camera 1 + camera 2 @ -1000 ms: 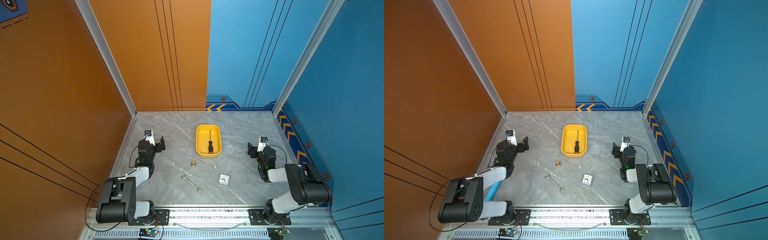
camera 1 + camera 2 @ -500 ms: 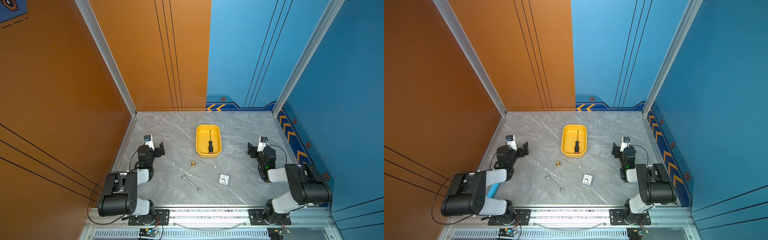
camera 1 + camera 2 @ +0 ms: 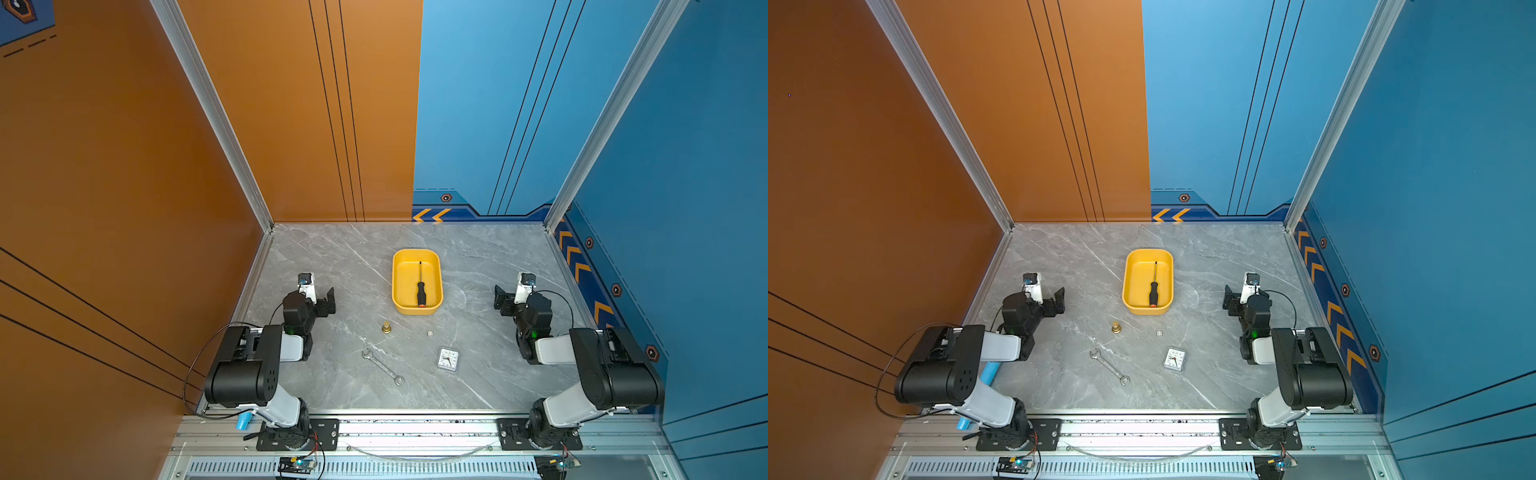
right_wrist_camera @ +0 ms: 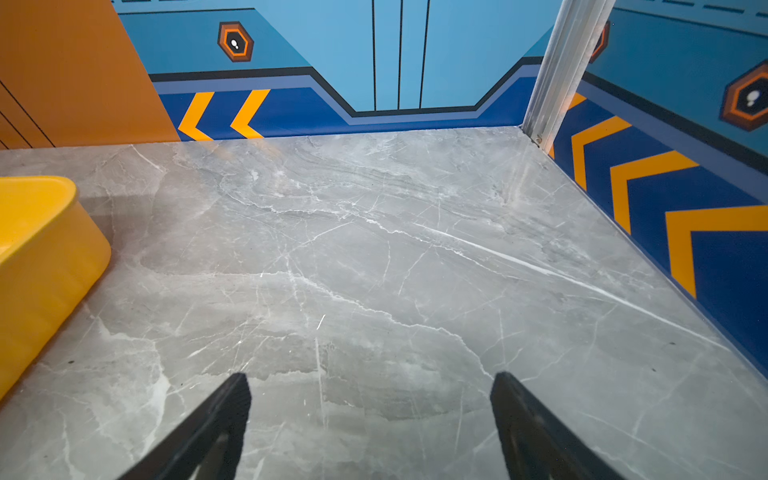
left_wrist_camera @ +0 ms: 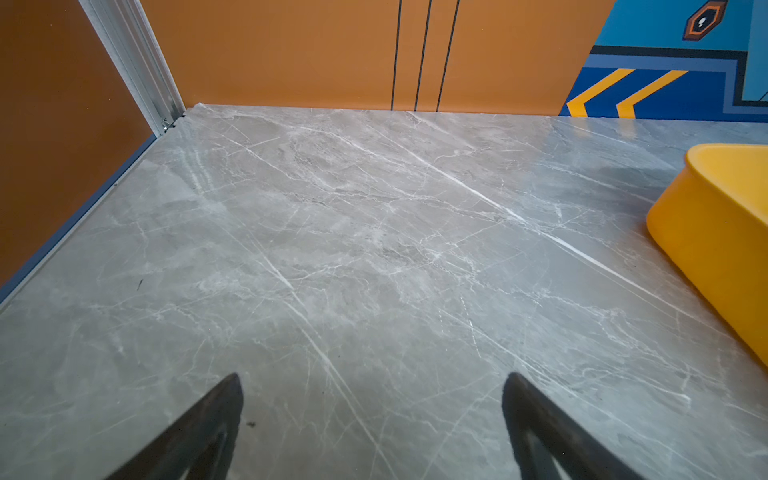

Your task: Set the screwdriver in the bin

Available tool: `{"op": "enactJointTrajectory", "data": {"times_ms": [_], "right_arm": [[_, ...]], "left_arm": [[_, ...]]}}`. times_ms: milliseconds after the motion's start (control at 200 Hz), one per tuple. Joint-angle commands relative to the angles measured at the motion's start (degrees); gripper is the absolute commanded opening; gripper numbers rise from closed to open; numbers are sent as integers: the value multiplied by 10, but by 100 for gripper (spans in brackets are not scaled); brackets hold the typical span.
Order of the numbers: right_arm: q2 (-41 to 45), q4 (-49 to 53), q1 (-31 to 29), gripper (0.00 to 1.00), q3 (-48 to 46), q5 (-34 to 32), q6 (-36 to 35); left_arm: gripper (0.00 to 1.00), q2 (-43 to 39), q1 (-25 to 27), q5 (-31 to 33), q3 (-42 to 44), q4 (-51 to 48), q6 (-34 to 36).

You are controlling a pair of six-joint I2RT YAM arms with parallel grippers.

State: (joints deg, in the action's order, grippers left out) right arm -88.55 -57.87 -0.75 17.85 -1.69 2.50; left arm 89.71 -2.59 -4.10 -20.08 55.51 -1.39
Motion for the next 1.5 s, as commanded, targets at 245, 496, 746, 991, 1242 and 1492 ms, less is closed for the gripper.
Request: {"op": "enactJointTrajectory", "data": {"times_ms": [245,496,746,991,1242,1492], "right_arm": [[-1,22,-3,100,17,6,-3],[0,39,-1,100,25,14,-3],[-1,43,4,100,28,21,0],[-1,43,4,100,28,22,0],[-2,43,4,100,28,21,0],[-2,42,4,100,28,21,0]], "left_arm": [[98,1,10,24,-13,-15,14],[98,0,13,30,-13,-15,14],[98,0,14,35,-14,-15,15],[98,0,24,59,-13,-17,18],[98,0,26,64,-13,-17,19],[98,0,28,66,-13,-17,19]]}}
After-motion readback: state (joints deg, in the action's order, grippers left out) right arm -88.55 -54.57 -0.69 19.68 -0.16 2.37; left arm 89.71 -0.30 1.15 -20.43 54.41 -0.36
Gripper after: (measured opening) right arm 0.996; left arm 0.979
